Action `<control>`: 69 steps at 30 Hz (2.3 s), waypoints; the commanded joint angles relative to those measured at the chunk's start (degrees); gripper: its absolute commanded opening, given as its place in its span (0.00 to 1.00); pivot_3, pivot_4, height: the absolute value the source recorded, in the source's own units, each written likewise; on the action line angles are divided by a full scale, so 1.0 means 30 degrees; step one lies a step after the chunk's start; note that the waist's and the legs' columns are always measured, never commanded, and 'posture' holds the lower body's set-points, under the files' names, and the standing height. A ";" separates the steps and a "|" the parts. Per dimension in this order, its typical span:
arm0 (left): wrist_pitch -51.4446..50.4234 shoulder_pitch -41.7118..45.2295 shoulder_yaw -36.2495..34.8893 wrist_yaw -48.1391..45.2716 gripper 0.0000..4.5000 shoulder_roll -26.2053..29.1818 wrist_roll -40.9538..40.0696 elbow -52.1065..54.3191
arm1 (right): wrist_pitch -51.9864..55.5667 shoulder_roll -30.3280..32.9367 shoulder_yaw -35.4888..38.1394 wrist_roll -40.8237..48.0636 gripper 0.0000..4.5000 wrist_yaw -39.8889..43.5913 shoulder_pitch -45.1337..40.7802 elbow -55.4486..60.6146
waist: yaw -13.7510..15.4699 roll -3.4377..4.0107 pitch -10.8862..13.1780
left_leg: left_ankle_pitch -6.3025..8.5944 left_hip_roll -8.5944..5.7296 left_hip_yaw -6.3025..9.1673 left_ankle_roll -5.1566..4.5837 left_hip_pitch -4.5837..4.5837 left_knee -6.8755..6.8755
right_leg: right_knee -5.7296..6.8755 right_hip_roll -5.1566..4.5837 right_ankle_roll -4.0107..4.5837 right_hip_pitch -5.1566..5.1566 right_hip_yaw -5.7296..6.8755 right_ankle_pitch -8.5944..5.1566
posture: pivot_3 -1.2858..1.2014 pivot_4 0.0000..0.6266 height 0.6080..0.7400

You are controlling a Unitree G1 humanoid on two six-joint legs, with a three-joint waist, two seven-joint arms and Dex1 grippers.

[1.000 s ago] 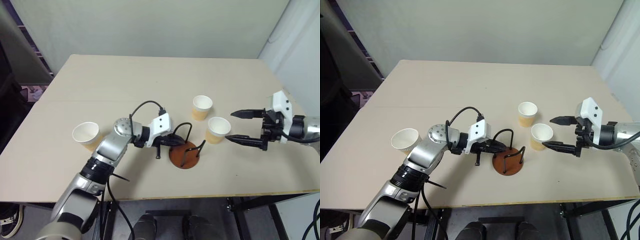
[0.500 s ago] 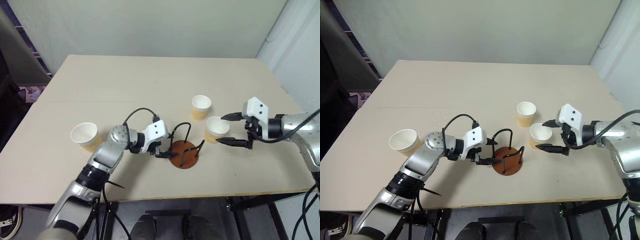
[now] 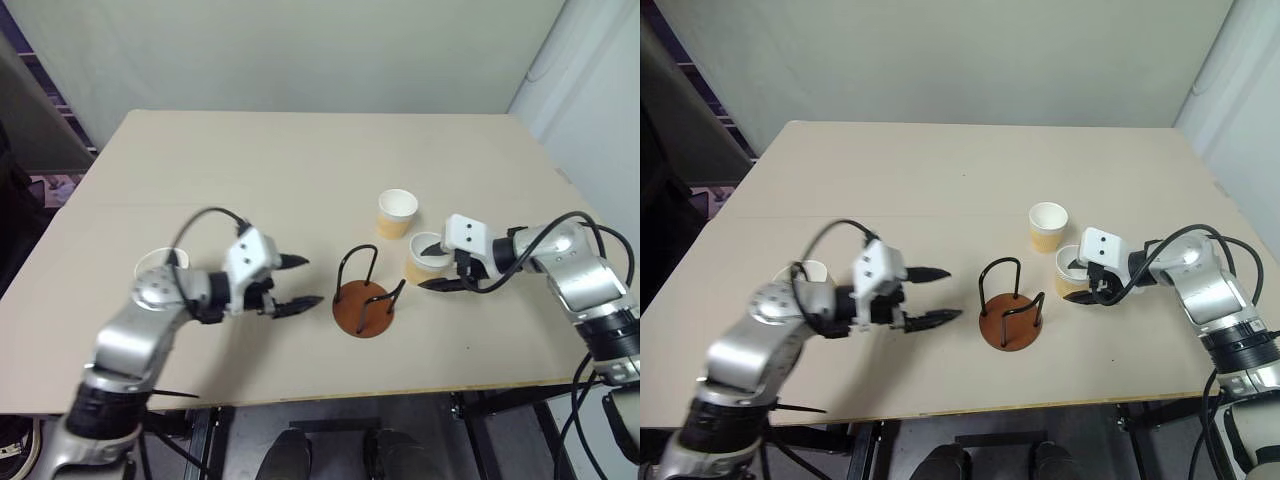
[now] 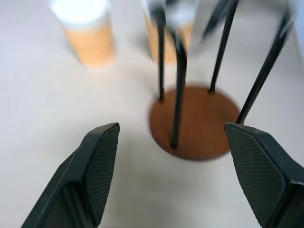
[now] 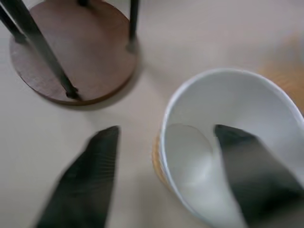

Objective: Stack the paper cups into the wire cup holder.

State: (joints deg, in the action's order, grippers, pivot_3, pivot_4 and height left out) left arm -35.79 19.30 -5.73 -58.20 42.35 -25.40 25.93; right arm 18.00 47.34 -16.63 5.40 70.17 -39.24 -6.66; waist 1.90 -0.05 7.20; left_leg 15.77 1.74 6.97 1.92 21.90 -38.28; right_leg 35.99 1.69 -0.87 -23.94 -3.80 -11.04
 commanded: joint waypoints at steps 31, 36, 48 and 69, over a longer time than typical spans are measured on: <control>0.0192 -0.2570 -0.4855 -0.1546 0.85 0.4883 -0.4921 0.0507 | 0.5427 0.0610 0.5254 0.9725 0.01 0.2455 -0.2296 0.7732 | -0.0244 0.0036 0.0017 | -0.0019 0.0032 -0.0033 0.0103 0.0017 0.0062 | 0.0030 0.0017 0.0296 -0.0109 -0.0007 -0.0123 | 0.52 0.24 1.00; 0.0052 -0.2785 -0.4782 -0.1114 0.85 0.4826 -0.5044 0.0819 | 0.5187 0.0350 0.4211 0.9164 0.01 0.2276 -0.1853 0.7987 | -0.0266 0.0039 0.0019 | -0.0018 0.0041 -0.0030 0.0102 0.0009 0.0071 | 0.0058 0.0021 0.0282 -0.0120 -0.0001 -0.0115 | 0.52 0.24 1.00; -0.0068 -0.3071 -0.4990 -0.0605 0.85 0.5028 -0.5132 0.1005 | 0.5254 0.0006 0.3358 0.8942 0.69 0.2021 -0.2095 0.8021 | -0.0274 0.0039 0.0019 | -0.0015 0.0040 -0.0027 0.0098 0.0015 0.0076 | 0.0061 0.0021 0.0272 -0.0131 0.0002 -0.0109 | 0.52 0.24 1.00; -0.0482 -0.0091 -0.1756 0.4235 0.85 0.2780 -0.3105 0.1430 | -1.0257 -0.6337 -0.1286 -0.4260 1.00 -0.1914 -1.0940 -1.8143 | -0.0347 0.0072 0.0038 | -0.0084 0.0074 0.0055 0.0221 0.0213 0.0156 | 0.0302 -0.0012 0.0312 -0.0498 0.0057 0.0010 | 0.52 0.24 1.00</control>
State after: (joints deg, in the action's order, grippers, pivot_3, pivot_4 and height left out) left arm -36.85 18.26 -10.92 -46.30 50.77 -34.44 27.55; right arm -10.62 28.70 -21.36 -6.55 65.39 -70.04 -59.83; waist 0.86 0.16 7.31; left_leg 15.51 1.96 7.13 2.62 22.56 -37.80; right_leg 36.85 1.66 0.07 -25.43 -3.61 -11.01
